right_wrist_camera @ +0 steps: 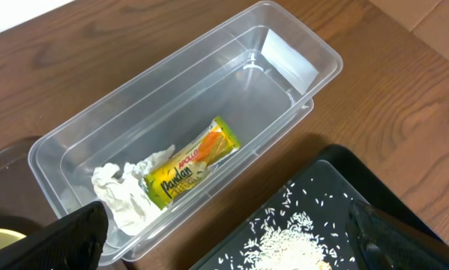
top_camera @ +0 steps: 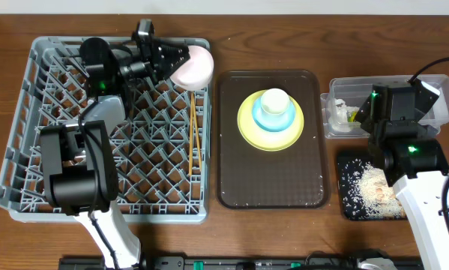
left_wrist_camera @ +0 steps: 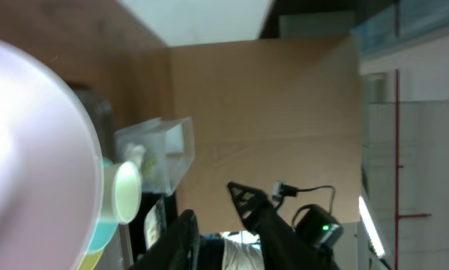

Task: Sort waste into correct bins and load items into the dishwasher rack

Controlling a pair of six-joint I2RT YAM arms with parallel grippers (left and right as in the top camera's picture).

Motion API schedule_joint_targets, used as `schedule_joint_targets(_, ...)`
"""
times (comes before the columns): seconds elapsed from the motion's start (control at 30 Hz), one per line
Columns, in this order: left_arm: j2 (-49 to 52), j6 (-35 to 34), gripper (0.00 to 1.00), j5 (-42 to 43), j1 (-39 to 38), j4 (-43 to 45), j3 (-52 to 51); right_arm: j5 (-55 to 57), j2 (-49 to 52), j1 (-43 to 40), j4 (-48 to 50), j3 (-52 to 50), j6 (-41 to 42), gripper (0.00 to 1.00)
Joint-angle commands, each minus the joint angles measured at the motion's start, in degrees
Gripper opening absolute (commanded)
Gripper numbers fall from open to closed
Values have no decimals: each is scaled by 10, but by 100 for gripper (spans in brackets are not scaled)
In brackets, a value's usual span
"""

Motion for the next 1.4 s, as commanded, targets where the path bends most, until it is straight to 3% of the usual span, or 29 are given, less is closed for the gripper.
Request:
schedule_joint_targets(0.0,-29,-88,33,8,7,67,32,8,-4,-2,-1,6,9,99)
schedule_joint_targets(0.1,-55,-129,45,11,7,127,46,8,-4,-2,-1,6,9,99)
schedule_joint_targets(0.2,-94,-129,68,16,7,129,56,8,-4,-2,-1,6,9,99)
schedule_joint_targets(0.3,-127,-129,84,16,7,127,70,8,-4,-2,-1,6,9,99)
schedule_joint_targets(0.6,-174,-128,89,-14,7,-38,192,8,-4,-2,-1,6,9,99)
schedule_joint_targets(0.87,-179,-82,91,-105,7,-170,268,8,-4,-2,-1,6,9,99)
schedule_joint_targets(0.97,-190,19,92,-157,9,-294,276,8,-4,-2,-1,6,9,99)
schedule_joint_targets(1.2,-228,413,92,-357,-5,-717,277,8,-4,-2,-1,6,9,99)
schedule_joint_targets(1.27,-236,536,92,-447,-28,-840,277,8,-4,-2,-1,6,9,99)
schedule_joint_targets(1.37,-242,690,92,-675,-90,-987,277,8,-4,-2,-1,6,9,99)
